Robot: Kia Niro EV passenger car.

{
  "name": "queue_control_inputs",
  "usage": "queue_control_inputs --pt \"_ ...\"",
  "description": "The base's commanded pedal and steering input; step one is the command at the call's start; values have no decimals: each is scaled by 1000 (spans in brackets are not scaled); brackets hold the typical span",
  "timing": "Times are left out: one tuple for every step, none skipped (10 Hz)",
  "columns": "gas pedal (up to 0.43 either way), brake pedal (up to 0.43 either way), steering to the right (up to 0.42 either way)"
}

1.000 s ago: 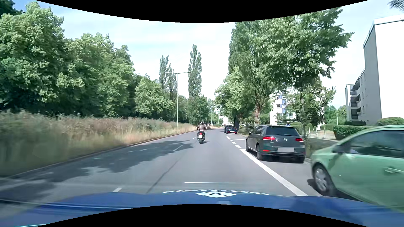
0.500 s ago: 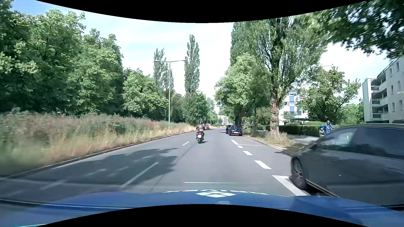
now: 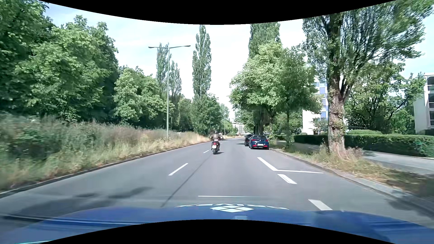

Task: Follow the waypoints while adhering to traffic rules and regulations

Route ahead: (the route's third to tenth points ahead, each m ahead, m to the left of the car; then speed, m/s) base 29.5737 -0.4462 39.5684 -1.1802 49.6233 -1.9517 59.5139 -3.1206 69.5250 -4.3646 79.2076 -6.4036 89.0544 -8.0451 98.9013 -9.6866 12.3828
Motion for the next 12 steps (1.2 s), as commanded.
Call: queue_control_inputs --pt "169 0 5" --pt "169 0 6" --pt "169 0 6" --pt "169 0 7" --pt "169 0 8" --pt "169 0 8" --pt "169 0 8" --pt "169 0 8" --pt "169 0 8" --pt "169 0 8" --pt "169 0 8" --pt "157 0 8"
